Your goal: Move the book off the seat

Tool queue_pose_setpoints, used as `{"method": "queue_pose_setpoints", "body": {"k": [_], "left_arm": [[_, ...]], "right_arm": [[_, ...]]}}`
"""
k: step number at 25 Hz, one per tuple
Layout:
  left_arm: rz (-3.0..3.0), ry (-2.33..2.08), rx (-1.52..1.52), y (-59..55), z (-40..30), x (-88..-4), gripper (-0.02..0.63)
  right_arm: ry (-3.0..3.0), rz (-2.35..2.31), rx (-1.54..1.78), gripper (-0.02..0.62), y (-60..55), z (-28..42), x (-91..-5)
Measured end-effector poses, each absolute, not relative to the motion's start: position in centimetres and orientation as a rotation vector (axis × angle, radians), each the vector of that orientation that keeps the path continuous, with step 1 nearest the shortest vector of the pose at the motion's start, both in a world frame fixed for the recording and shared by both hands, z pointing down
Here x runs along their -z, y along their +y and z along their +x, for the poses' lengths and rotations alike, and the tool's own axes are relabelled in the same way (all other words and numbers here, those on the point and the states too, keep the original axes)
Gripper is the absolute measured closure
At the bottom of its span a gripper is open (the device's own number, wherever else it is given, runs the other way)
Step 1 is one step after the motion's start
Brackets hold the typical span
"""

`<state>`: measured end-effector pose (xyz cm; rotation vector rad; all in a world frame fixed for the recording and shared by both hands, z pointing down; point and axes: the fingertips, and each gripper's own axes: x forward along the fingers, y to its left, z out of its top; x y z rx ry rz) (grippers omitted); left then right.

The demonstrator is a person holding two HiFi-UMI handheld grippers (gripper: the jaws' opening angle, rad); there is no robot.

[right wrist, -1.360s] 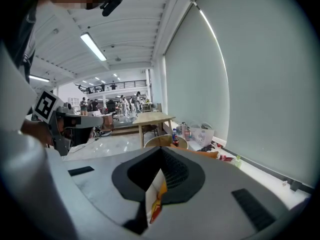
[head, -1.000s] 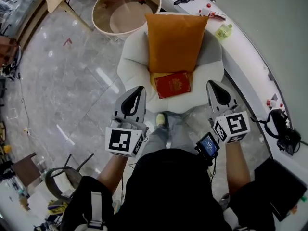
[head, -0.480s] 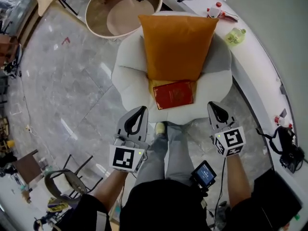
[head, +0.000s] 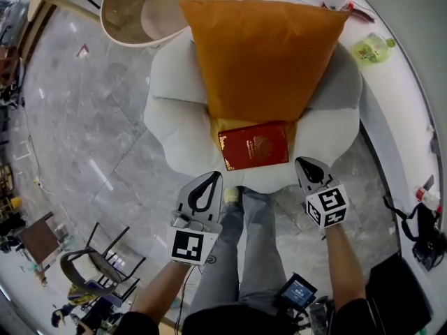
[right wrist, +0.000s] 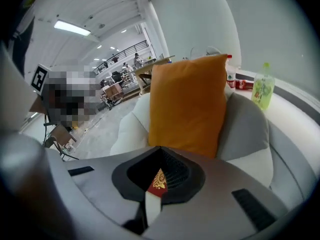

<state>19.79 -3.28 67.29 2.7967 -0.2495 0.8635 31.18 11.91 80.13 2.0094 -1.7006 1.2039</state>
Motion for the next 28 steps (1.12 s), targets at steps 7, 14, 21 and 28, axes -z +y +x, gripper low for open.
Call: {"method": "queue_pose_setpoints", "body": {"k": [7,14,21,28], "left_arm": [[2.730,-0.325,-0.927,-3.7,19.5,-74.9,0.595],[2.697,-0.327,-0.967,-4.0,19.4,-80.6,0.595],[2.673,-0.340,-0.980,-4.4,18.9,-84.6,0.595],[2.704,-0.312,-0.978,-3.6,18.5,-86.0,0.595]], "right_arm": [[-1.651,1.944,-1.407,0.512,11.7,32.2,-92.0],[-1.618,1.840,-1.587,0.383,11.7,33.2,-102.1],[-1.730,1.696,-1.822,0.276,10.5,32.7,-108.6],[-1.842,1.395,-2.067,0.250,9.9,29.9,-110.3]]}}
